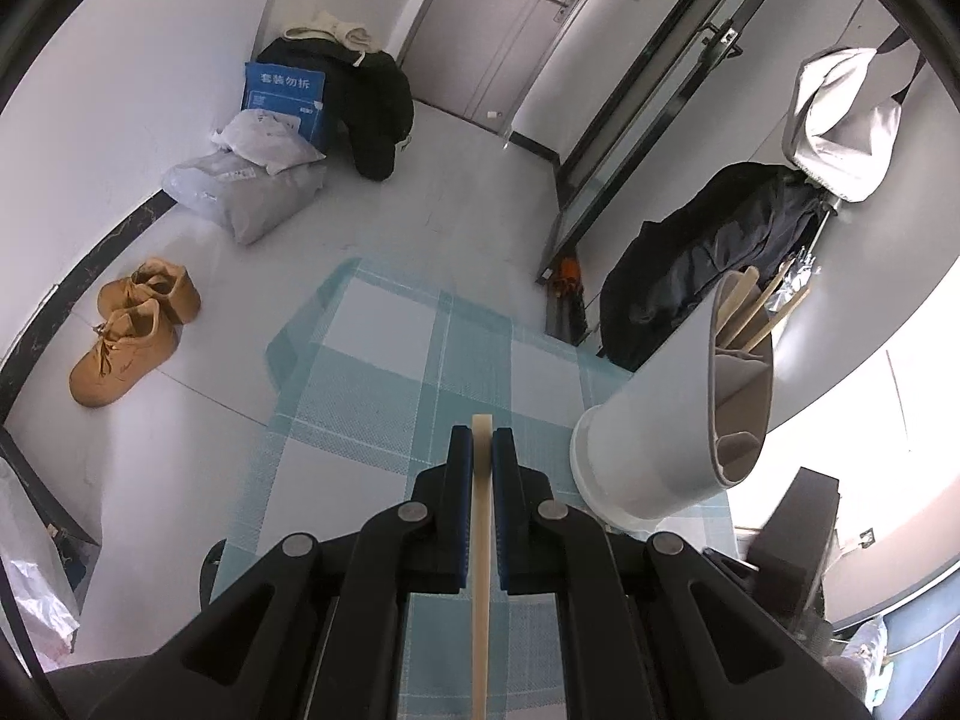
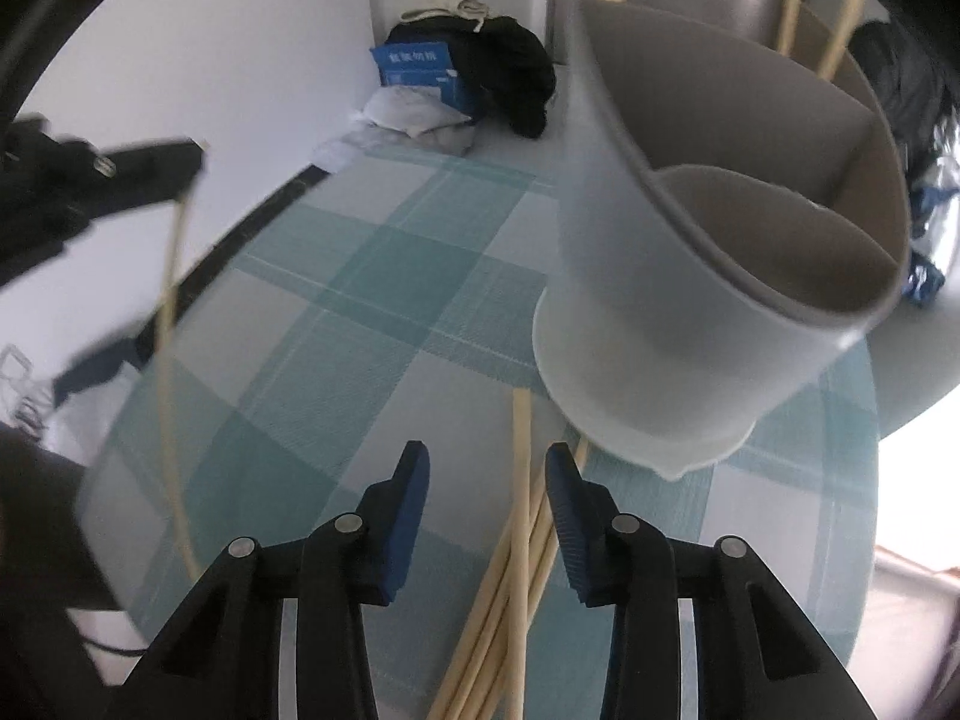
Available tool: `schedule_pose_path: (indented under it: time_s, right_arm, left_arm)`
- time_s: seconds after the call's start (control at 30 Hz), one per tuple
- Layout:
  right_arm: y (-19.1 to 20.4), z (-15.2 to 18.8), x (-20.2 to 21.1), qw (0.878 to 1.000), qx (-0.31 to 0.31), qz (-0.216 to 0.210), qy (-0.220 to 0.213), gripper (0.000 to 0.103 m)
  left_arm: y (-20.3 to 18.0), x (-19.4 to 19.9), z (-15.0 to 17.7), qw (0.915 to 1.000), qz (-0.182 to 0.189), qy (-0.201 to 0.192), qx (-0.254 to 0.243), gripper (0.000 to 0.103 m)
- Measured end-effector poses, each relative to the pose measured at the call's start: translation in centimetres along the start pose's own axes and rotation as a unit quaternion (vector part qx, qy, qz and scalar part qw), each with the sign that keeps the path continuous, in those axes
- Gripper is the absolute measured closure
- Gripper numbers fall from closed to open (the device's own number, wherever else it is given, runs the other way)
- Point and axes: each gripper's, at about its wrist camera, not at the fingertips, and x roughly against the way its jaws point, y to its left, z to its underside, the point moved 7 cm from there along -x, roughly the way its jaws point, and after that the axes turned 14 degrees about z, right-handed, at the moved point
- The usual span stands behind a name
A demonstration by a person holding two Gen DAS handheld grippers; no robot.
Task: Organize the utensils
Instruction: 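Grasp a chopstick with the right gripper while the left gripper lifts its own, then carry both held chopsticks up over the utensil holder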
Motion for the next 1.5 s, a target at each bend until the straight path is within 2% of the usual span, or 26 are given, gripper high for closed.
schedule_pose_path:
  time_s: [0.23, 0.3, 0.33, 0.37, 0.43, 0.53, 0.63, 0.77, 0.97, 1.03, 1.23, 1.5]
  right_arm:
    - [1.0, -0.6, -1.4, 0.999, 0.012, 0.035, 0.003, 0.068]
    - [1.5, -0.7, -1.4, 0.999, 0.02, 0.037, -0.003, 0.079]
    - [1.8, -0.8, -1.3, 0.999, 0.027, 0.038, -0.005, 0.089]
    - [2.0, -0.9, -1.3, 0.999, 0.03, 0.037, -0.006, 0.095]
    - [2.4, -1.2, -1.1, 0.999, 0.033, 0.027, -0.012, 0.097]
    - [2.1, -1.3, -0.1, 1.0, 0.013, 0.009, -0.022, 0.097]
    - [1.1, -1.6, 1.6, 0.999, -0.032, -0.019, -0.032, 0.097]
    - [-1.7, -1.7, 6.0, 0.988, -0.107, -0.076, -0.077, 0.097]
    - [-5.9, -0.7, 11.4, 0.975, -0.141, -0.069, -0.155, 0.097]
    - [-7.3, -0.3, 13.0, 0.969, -0.155, -0.07, -0.177, 0.097]
    - [-9.2, 0.8, 14.9, 0.959, -0.183, -0.068, -0.206, 0.097]
    - [-10.0, 3.4, 17.3, 0.95, -0.191, -0.071, -0.238, 0.097]
  left_arm:
    - [0.6, 1.1, -0.3, 0.9998, 0.014, 0.001, 0.013, 0.101]
    - [0.8, 1.2, -0.4, 0.9998, 0.015, 0.001, 0.016, 0.101]
    - [0.8, 1.3, -0.4, 0.9998, 0.015, 0.0, 0.016, 0.101]
    - [0.9, 1.3, -0.4, 0.9998, 0.015, 0.0, 0.016, 0.101]
    - [0.9, 1.4, -0.3, 0.9998, 0.016, 0.0, 0.016, 0.101]
    - [1.0, 1.5, -0.3, 0.9997, 0.017, 0.0, 0.016, 0.101]
    - [0.8, 1.7, -0.4, 0.9998, 0.016, -0.004, 0.012, 0.101]
    - [0.1, 2.1, -0.2, 0.9996, 0.023, -0.014, 0.0, 0.101]
    - [-1.4, 2.4, 0.0, 0.999, 0.037, -0.021, -0.015, 0.101]
    - [-1.9, 2.3, 0.2, 0.9991, 0.028, -0.017, -0.027, 0.101]
    - [-4.2, 2.5, 0.8, 0.9982, 0.012, -0.003, -0.059, 0.101]
    - [-8.1, 3.1, 1.5, 0.9957, 0.021, 0.003, -0.09, 0.101]
